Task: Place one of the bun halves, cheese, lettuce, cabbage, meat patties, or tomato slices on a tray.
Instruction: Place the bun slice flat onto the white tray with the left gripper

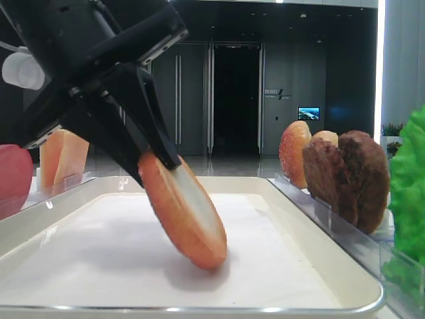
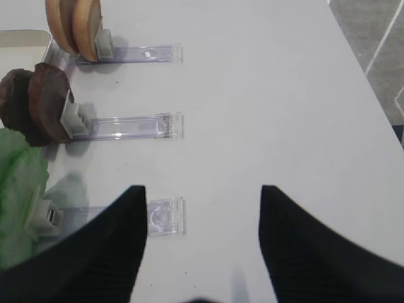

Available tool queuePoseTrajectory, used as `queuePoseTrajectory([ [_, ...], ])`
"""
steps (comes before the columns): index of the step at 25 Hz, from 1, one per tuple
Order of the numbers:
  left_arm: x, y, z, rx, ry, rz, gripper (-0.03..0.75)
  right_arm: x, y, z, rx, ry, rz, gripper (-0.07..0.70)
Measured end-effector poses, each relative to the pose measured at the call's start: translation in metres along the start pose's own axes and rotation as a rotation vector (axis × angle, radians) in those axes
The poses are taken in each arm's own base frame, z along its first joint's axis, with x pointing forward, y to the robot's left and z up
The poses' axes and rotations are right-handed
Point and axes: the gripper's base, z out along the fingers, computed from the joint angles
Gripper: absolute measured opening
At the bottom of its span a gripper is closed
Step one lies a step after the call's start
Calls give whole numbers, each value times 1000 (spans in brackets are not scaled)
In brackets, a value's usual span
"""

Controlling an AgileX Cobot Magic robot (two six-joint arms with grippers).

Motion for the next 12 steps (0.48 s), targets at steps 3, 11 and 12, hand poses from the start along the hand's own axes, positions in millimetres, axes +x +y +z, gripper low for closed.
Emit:
queuePoseTrajectory([
  [3, -1, 1, 3, 1, 5, -7, 141, 0, 0, 0, 0, 0, 0, 408],
  [11, -1, 2, 4, 3, 8, -15, 141, 0, 0, 0, 0, 0, 0, 408],
  [12, -1, 2, 5, 2, 9, -16, 141, 0, 0, 0, 0, 0, 0, 408],
])
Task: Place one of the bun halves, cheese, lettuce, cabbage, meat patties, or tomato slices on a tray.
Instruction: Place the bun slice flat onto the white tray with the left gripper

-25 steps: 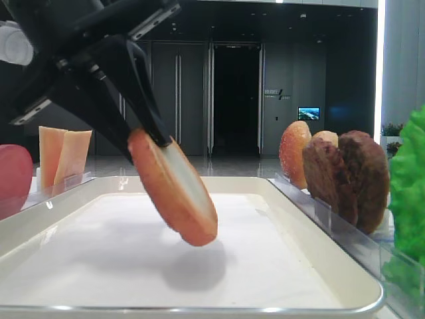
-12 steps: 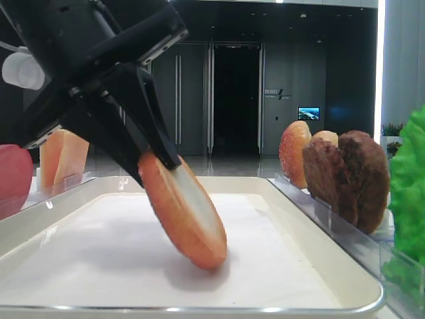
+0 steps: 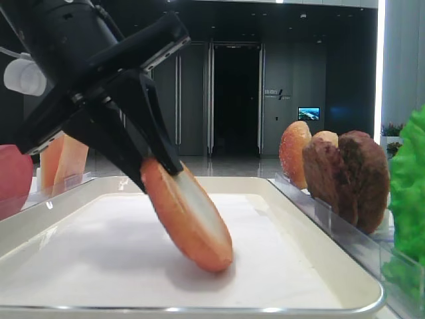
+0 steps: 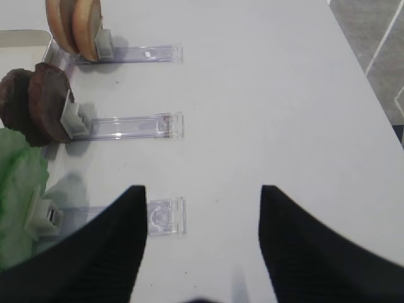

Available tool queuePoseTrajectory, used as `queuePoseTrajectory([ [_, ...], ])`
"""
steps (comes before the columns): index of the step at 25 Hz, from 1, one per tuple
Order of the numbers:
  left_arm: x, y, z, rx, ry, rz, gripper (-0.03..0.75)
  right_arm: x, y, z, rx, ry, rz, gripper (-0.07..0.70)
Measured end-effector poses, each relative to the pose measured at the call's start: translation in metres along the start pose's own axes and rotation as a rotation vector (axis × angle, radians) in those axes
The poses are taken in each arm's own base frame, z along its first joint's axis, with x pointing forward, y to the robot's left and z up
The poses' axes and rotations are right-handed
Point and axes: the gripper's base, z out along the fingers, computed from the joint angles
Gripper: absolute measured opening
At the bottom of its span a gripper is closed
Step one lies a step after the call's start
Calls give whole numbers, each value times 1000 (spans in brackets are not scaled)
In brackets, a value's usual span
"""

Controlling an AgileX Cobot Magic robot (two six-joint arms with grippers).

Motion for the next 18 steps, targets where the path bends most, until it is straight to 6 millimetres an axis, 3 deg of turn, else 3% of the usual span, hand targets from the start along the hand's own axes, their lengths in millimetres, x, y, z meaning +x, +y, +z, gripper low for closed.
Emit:
queuePoseTrajectory([
  [8, -1, 1, 3, 1, 4, -11, 153, 0, 0, 0, 0, 0, 0, 408],
  [10, 0, 1, 3, 0, 6, -10, 209, 0, 0, 0, 0, 0, 0, 408],
  [15, 1, 4, 3, -33, 27, 3, 441, 0, 0, 0, 0, 0, 0, 408],
  [18, 2, 8, 0, -89, 27, 8, 482, 0, 0, 0, 0, 0, 0, 408],
])
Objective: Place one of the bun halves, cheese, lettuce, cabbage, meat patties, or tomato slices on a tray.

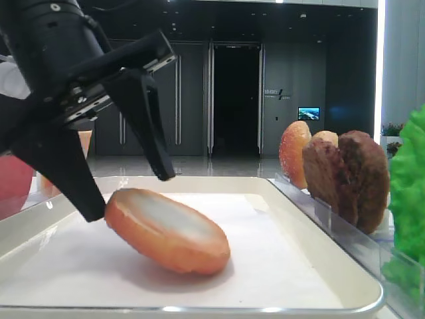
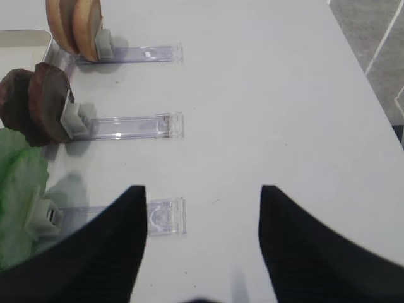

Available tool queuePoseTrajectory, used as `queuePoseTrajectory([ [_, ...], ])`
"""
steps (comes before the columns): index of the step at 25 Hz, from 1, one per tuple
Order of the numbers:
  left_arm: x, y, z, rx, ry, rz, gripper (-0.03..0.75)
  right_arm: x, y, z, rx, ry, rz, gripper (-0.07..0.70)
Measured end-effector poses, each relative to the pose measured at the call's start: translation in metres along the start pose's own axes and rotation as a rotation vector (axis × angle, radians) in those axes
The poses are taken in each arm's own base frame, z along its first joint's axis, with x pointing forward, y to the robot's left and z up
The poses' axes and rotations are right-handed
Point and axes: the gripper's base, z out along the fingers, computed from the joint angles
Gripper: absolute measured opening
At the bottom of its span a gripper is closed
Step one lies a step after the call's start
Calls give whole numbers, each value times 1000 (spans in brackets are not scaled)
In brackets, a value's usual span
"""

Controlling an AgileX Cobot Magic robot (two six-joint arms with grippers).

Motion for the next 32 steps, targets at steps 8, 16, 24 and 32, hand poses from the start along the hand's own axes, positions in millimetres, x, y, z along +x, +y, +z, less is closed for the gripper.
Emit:
queuePoseTrajectory([
  [8, -2, -3, -19, -87, 4, 27, 493, 0, 0, 0, 0, 0, 0, 408],
  [16, -9, -11, -39, -175, 37, 60, 493, 0, 0, 0, 0, 0, 0, 408],
  [24, -14, -12, -64, -349, 98, 88, 494, 0, 0, 0, 0, 0, 0, 408],
  [32, -20, -16, -73, -373, 62, 96, 494, 0, 0, 0, 0, 0, 0, 408],
])
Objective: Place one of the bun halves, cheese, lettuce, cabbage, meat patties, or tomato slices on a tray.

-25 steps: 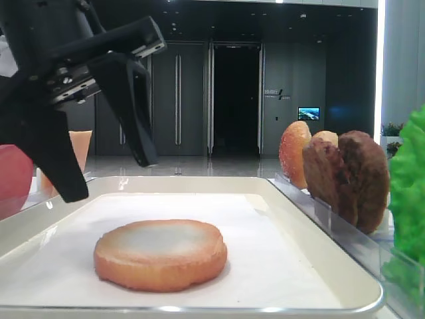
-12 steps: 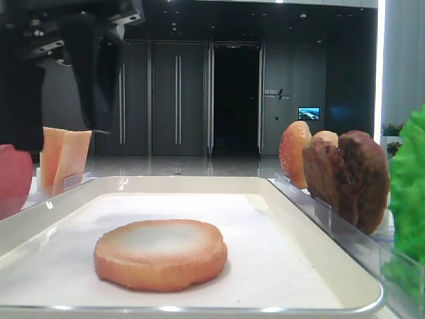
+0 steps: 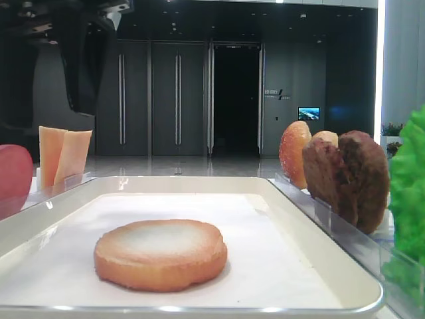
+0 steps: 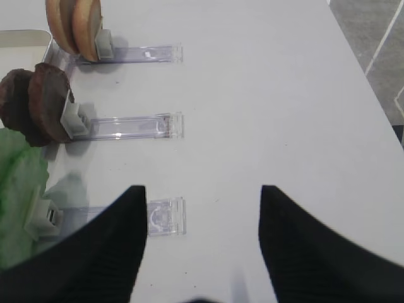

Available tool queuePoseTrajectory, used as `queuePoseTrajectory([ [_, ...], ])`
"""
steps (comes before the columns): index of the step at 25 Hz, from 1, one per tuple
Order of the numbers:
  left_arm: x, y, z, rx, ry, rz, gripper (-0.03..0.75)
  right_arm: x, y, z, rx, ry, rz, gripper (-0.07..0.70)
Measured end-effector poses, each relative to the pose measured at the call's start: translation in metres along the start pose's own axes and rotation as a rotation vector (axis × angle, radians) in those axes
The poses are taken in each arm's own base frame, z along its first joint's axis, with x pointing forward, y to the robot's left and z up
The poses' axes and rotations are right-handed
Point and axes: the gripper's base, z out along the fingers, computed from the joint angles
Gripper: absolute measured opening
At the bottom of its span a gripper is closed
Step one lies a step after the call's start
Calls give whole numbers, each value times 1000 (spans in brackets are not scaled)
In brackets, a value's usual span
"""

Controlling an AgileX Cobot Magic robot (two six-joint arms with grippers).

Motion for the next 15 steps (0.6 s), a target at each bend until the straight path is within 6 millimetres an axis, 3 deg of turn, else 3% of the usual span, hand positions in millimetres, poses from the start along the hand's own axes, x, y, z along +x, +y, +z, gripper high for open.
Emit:
queuePoseTrajectory([
  [15, 13, 2, -31, 1, -92, -2, 493, 0, 0, 0, 0, 0, 0, 408],
])
